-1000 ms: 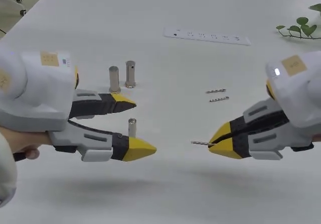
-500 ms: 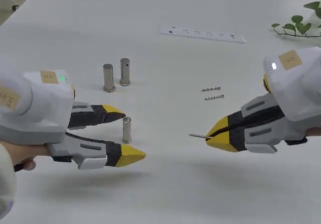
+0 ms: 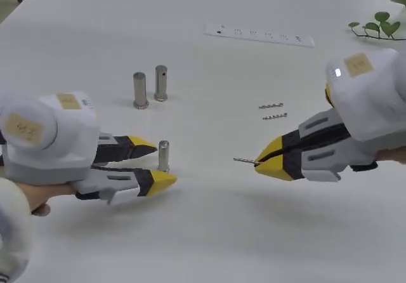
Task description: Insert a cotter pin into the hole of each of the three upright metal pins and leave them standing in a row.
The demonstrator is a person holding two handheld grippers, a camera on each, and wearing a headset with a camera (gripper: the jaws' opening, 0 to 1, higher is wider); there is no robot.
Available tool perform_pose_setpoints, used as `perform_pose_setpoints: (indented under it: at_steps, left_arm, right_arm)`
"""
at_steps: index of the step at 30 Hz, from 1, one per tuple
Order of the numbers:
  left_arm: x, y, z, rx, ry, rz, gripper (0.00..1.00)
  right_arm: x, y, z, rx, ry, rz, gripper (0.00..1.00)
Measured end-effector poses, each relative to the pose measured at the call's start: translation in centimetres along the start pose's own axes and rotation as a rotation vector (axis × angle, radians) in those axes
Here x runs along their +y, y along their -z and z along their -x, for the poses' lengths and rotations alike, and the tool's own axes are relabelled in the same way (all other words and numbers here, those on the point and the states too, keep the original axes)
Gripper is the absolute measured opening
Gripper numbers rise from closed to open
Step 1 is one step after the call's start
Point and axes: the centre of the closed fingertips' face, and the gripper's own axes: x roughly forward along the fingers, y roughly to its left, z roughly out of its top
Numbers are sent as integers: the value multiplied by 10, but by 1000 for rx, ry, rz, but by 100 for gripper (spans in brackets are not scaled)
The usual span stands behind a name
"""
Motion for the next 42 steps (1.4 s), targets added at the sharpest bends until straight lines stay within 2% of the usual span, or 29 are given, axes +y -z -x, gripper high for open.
perform_pose_setpoints:
  at_steps: [14, 19, 23, 26, 31, 35, 42]
  left_arm:
    - [5, 6, -8, 27, -33, -1, 23]
    - [6, 3, -8, 5, -32, -8, 20]
    - [6, 4, -7, 7, -30, -31, 16]
    - [6, 4, -7, -6, -19, -11, 14]
    - [7, 4, -7, -13, -20, -18, 12]
    - [6, 4, -6, -9, -12, -36, 8]
    - [6, 5, -6, -6, -11, -50, 8]
  right_arm:
    - [-7, -7, -11, 6, -13, 17, 3]
    - [-10, -8, -15, 8, -21, 19, 3]
    - [-11, -9, -18, 12, -28, 23, 3]
    - [-12, -10, -20, 13, -30, 24, 3]
    - [-12, -12, -24, 19, -39, 35, 3]
    - [-12, -16, -27, 22, -47, 46, 3]
    - [-12, -20, -29, 19, -59, 58, 3]
